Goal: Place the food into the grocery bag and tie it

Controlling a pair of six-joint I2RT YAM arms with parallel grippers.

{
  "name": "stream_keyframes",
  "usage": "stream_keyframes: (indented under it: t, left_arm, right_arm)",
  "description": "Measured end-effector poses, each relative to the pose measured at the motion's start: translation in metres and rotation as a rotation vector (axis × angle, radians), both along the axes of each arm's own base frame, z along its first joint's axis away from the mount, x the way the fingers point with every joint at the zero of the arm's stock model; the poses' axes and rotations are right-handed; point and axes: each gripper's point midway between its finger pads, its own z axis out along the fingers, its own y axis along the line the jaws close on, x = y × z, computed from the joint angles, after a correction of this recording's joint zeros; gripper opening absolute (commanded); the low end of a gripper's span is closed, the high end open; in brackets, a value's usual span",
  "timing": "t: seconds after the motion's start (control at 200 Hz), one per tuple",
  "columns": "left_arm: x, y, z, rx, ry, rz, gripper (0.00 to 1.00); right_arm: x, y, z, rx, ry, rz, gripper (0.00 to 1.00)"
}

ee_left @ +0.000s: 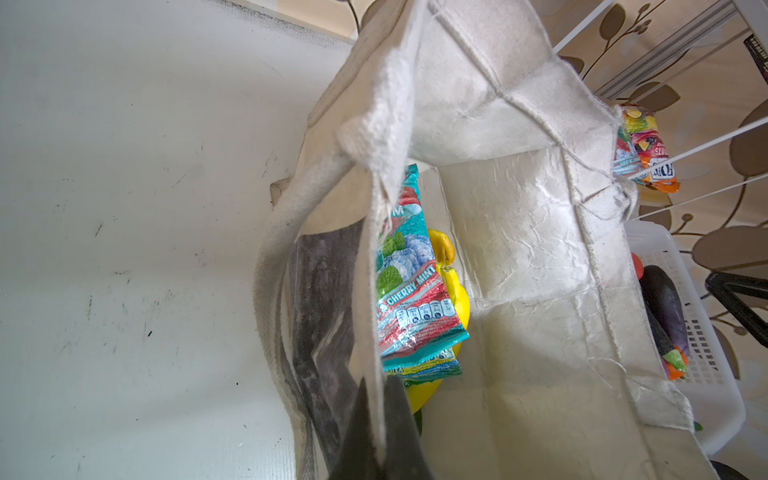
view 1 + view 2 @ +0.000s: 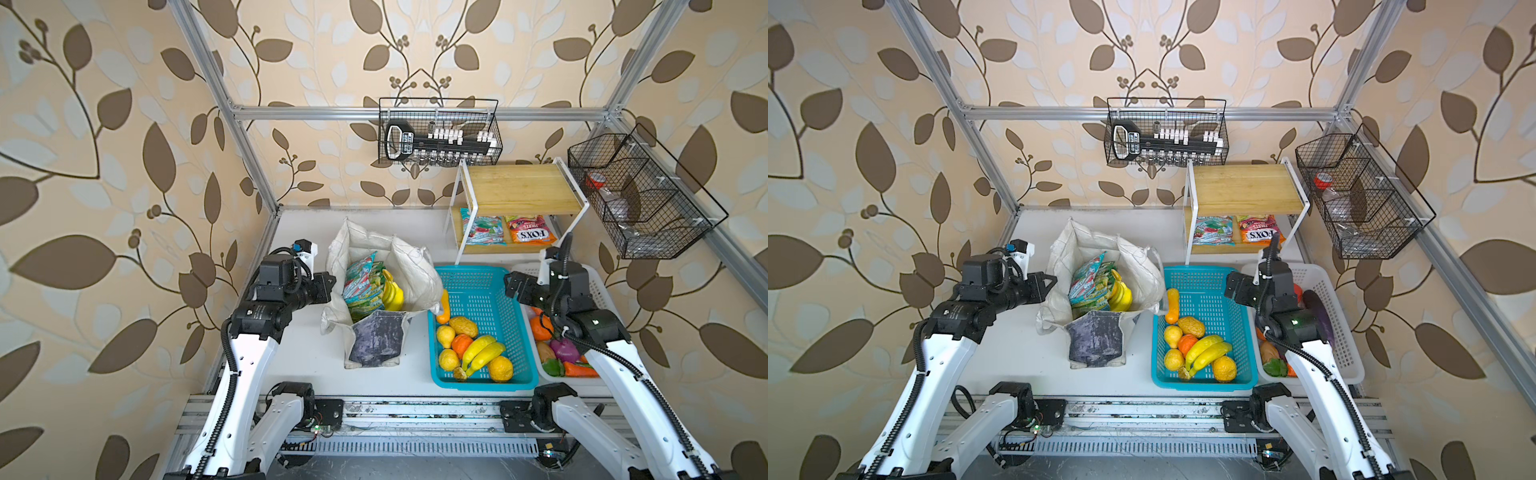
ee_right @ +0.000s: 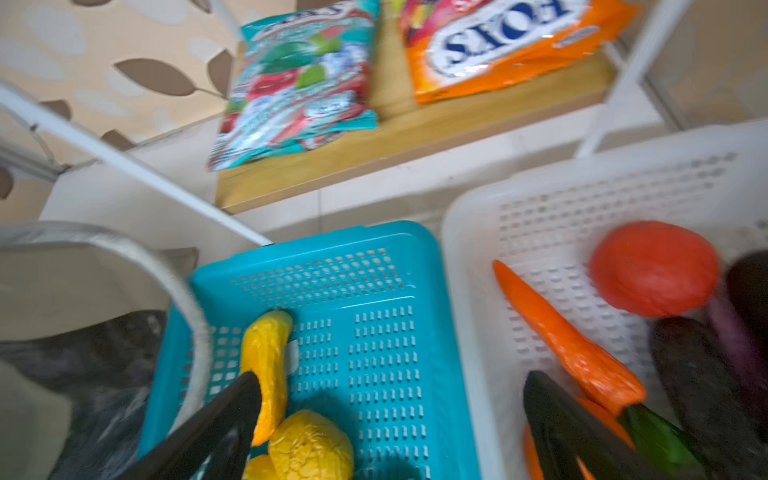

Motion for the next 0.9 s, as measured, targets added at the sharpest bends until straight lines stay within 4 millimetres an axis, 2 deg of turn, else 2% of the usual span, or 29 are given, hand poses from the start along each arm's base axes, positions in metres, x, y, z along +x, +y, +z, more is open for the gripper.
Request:
stream_keyframes:
  t: [0.105, 0.22, 0.39, 0.555, 0.63, 0.745, 0.83, 0.9]
  left_arm:
    - [-0.002, -0.004, 0.001, 0.000, -0.006, -0.014, 0.00]
    - [-0.003, -0.008, 0.002, 0.000, -0.008, -0.029, 0.00]
    - [-0.005, -0.014, 0.002, 0.000, -0.009, -0.052, 0.00]
    - [-0.006, -0.017, 0.002, 0.001, -0.008, -0.067, 0.00]
    - [-0.006, -0.018, 0.002, 0.003, -0.008, -0.068, 0.00]
    - [-0.007, -0.020, 0.001, 0.010, -0.007, -0.073, 0.00]
    - [-0.006, -0.019, 0.001, 0.014, -0.008, -0.068, 0.00]
    - [-0.006, -0.017, 0.001, 0.020, -0.010, -0.061, 0.00]
  right_arm:
    - [-0.005, -0.031, -0.006, -0.011, 0.017, -0.113, 0.96]
    - [-0.006, -0.055, -0.016, -0.024, 0.061, -0.199, 0.95]
    - [-0.009, -0.076, -0.042, -0.075, 0.178, -0.281, 0.94]
    - [-0.012, -0.094, -0.046, -0.127, 0.205, -0.343, 0.87]
    - [-0.011, -0.103, -0.055, -0.117, 0.239, -0.370, 0.85]
    - [-0.014, -0.102, -0.068, -0.091, 0.293, -0.360, 0.85]
    - [-0.017, -0.097, -0.064, -0.072, 0.281, -0.350, 0.92]
    - [-0.021, -0.093, -0.061, -0.056, 0.265, -0.347, 0.93]
